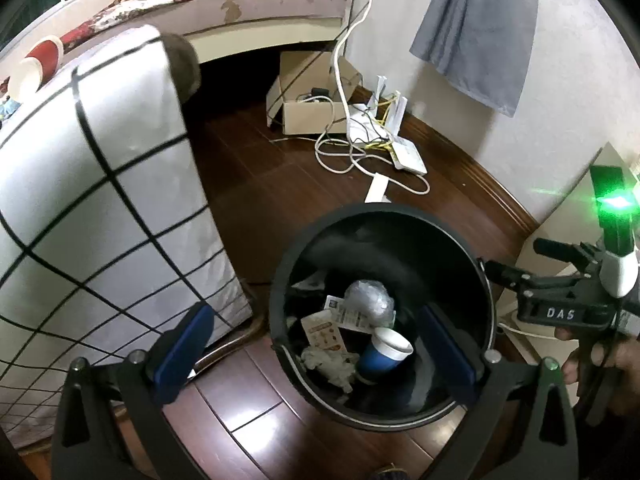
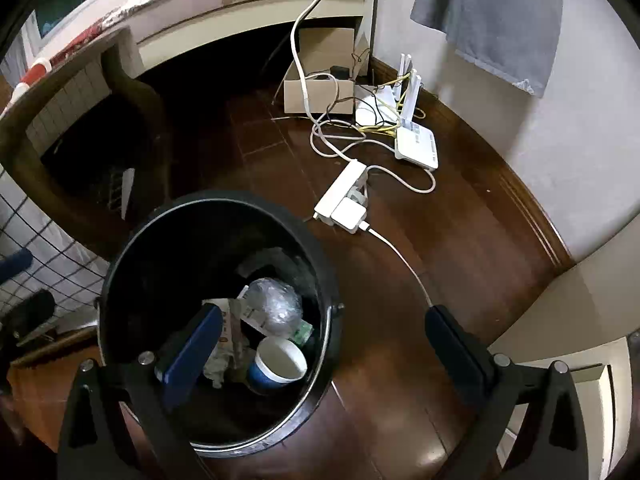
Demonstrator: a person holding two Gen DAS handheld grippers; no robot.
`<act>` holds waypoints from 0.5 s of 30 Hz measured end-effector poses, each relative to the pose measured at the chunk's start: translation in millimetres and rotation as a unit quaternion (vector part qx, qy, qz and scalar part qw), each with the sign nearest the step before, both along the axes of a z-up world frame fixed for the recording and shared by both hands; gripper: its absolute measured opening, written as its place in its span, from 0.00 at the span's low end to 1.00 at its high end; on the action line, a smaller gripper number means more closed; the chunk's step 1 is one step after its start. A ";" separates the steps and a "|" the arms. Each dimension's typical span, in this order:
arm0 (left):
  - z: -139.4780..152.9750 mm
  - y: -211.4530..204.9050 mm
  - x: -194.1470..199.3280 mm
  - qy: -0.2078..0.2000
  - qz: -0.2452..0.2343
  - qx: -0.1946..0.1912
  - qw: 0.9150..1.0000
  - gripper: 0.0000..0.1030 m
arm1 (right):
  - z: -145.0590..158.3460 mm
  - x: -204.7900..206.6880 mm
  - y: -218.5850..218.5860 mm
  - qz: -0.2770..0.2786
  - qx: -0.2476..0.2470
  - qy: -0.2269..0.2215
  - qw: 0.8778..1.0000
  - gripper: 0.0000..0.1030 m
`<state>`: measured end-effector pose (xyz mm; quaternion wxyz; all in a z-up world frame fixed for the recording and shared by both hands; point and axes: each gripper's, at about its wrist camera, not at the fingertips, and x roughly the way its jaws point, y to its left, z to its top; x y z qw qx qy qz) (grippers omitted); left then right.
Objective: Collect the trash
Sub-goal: 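Move both tools back from the bin toward the table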
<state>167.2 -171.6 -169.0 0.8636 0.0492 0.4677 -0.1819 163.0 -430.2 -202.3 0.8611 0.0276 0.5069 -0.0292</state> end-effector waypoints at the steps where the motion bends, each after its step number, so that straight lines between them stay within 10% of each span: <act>1: 0.6 1.5 -0.4 0.000 0.001 0.001 1.000 0.99 | 0.3 -0.1 0.7 0.000 -0.001 -0.001 1.000 0.99; 15: 20.5 15.3 -9.6 -0.024 0.009 -0.002 1.000 0.99 | 24.9 -11.8 17.8 0.007 -0.001 -0.046 0.999 0.99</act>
